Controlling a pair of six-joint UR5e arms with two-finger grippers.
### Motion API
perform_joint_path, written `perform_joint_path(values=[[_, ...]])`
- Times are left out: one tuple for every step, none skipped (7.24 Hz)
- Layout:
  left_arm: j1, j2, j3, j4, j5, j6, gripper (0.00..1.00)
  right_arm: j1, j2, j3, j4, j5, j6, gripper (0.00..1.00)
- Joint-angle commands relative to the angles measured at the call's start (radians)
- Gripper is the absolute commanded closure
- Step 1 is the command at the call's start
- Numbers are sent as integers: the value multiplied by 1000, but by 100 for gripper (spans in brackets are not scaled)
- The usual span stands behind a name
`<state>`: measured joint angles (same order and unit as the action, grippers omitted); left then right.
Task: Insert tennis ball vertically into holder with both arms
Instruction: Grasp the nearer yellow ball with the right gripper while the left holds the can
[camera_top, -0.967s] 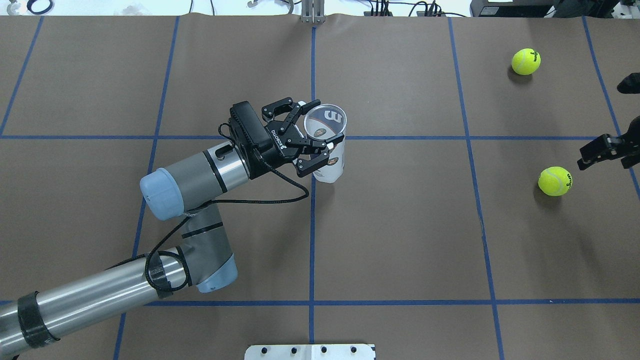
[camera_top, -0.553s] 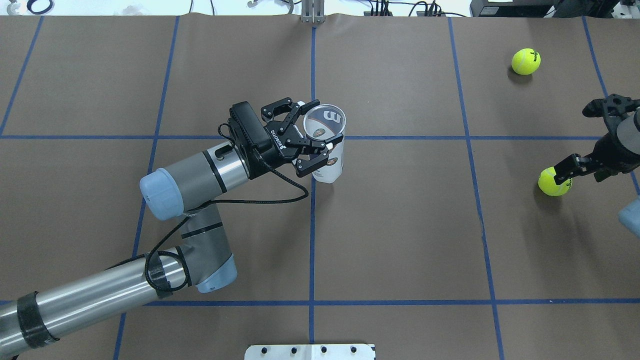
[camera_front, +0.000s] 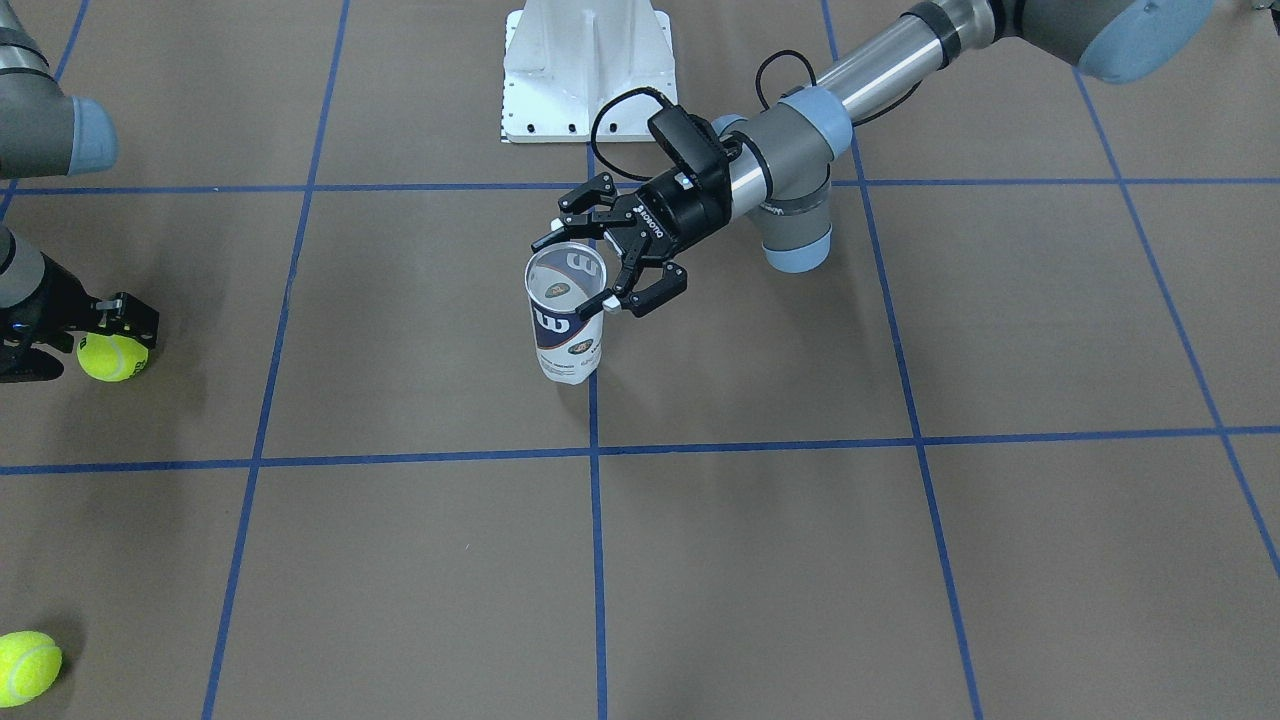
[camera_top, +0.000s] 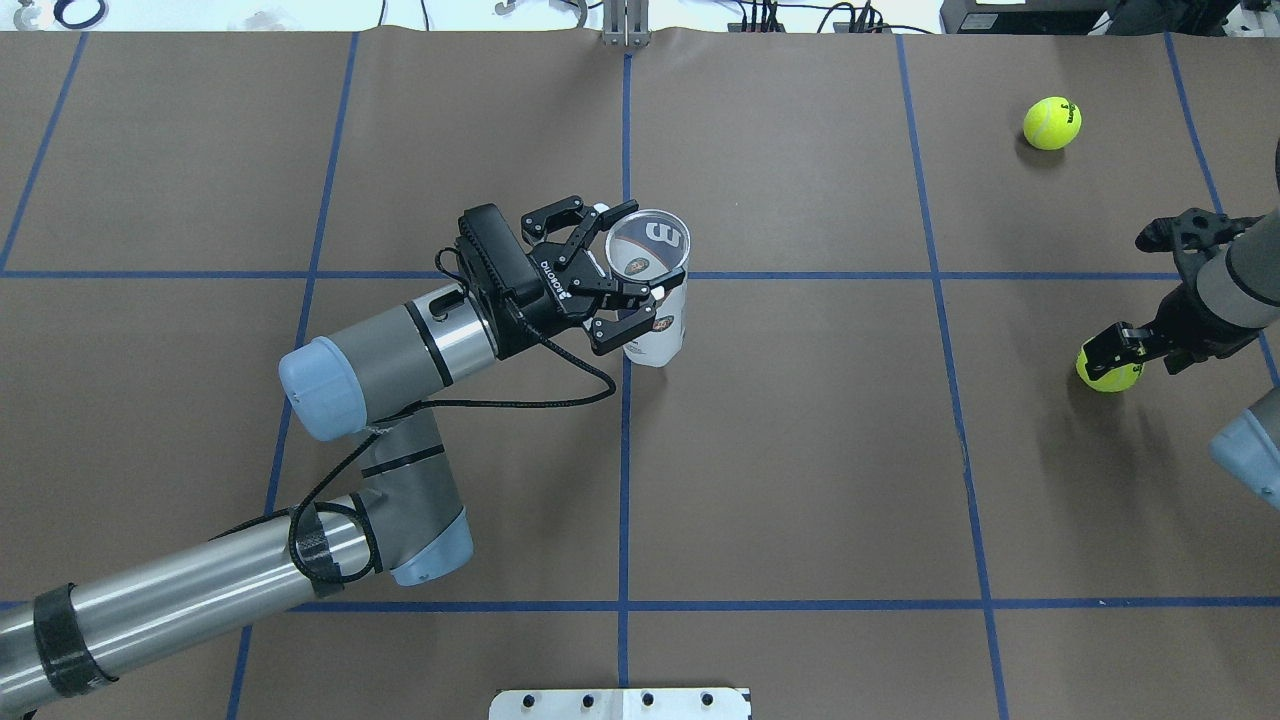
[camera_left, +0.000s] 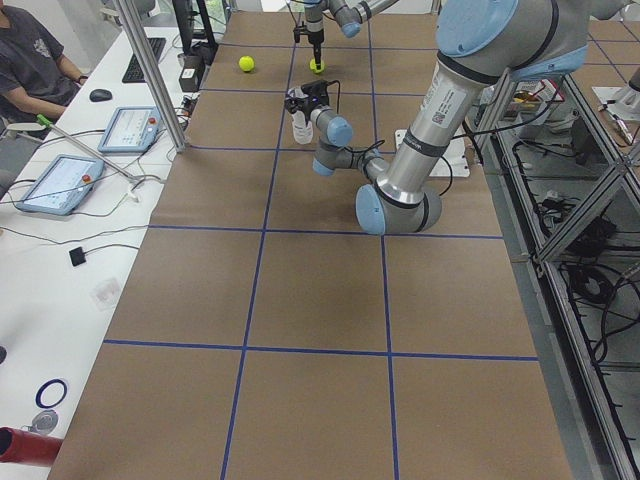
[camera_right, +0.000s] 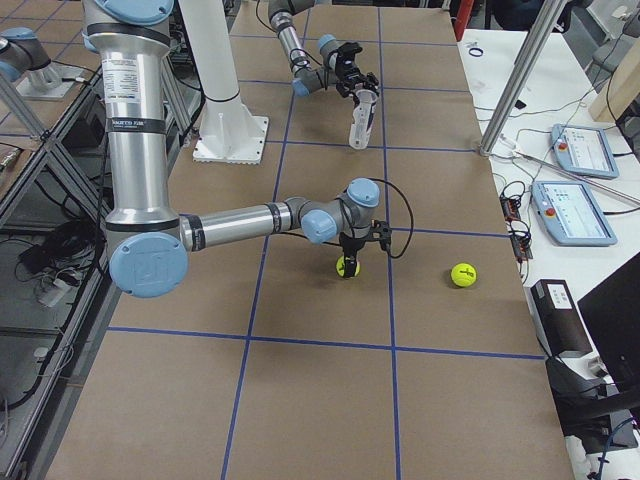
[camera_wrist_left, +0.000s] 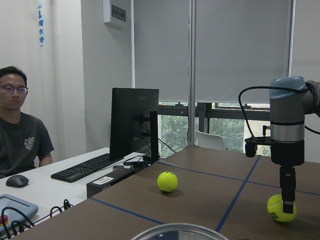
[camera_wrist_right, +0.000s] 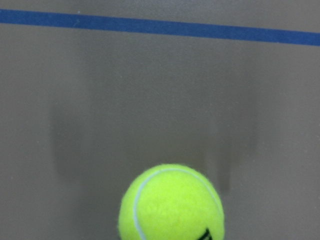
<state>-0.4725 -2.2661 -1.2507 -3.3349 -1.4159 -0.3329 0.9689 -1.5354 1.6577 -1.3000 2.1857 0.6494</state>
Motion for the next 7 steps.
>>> perform_joint_path(values=[[0,2,1,0,0,0,17,-4,12,-18,1,-1,1,4],[2,3,1,0,0,0,17,-4,9,-18,1,0,1,26],[2,5,2,0,0,0,17,-4,8,-16,1,2,10,67],[2,7,4,0,0,0,17,-4,9,-6,1,5,10,100],[3,7,4,0,0,0,17,-1,8,60,-10,12,21,100],[3,8,4,-2,-2,0,17,-1,14,121,-15,25,124,100],[3,8,7,-3,-2,0,17,-2,58,160,-16,40,250,100]])
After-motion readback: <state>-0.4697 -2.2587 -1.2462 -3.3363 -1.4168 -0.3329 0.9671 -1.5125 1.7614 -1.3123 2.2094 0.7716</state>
